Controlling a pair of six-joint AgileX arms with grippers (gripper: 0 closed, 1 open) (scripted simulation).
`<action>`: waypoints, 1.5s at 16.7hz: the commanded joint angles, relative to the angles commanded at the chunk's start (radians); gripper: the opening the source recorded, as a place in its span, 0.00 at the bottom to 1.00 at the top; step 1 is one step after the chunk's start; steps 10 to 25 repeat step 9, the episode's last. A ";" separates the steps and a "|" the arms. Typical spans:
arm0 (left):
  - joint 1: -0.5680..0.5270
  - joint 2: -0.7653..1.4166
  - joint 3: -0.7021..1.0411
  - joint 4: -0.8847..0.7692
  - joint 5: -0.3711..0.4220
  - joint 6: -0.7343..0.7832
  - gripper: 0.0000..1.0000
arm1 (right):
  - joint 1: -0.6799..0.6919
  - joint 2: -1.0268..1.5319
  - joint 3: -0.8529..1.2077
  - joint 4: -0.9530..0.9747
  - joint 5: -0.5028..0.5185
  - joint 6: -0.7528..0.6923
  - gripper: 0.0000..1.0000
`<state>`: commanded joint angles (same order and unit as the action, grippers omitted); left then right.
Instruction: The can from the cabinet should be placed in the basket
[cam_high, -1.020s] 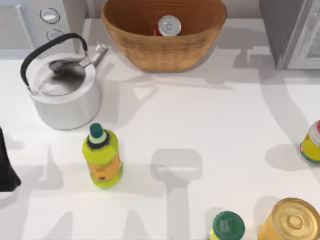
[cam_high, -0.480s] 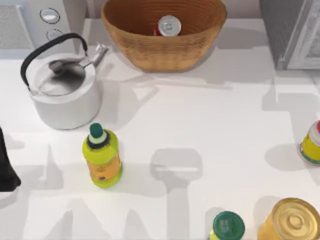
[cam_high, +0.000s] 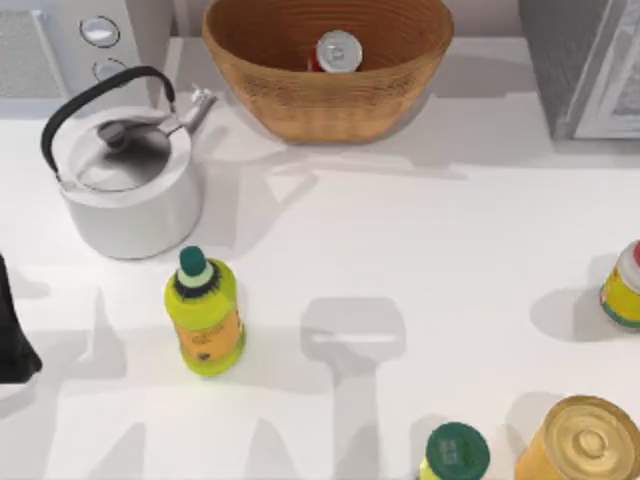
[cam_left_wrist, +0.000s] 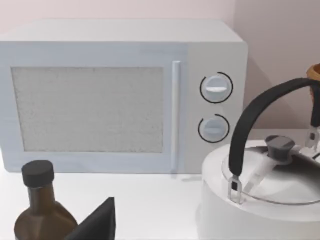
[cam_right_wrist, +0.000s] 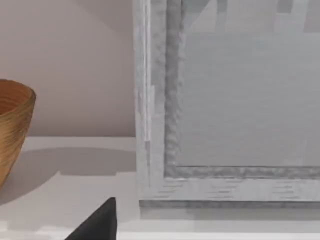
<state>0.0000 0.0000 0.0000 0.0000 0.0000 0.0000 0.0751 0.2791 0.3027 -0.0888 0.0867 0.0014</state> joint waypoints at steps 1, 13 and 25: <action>0.000 0.000 0.000 0.000 0.000 0.000 1.00 | -0.015 -0.061 -0.072 0.018 -0.018 0.000 1.00; 0.000 0.000 0.000 0.000 0.000 0.000 1.00 | -0.075 -0.279 -0.303 0.089 -0.087 -0.001 1.00; 0.000 0.000 0.000 0.000 0.000 0.000 1.00 | -0.075 -0.279 -0.303 0.089 -0.087 -0.001 1.00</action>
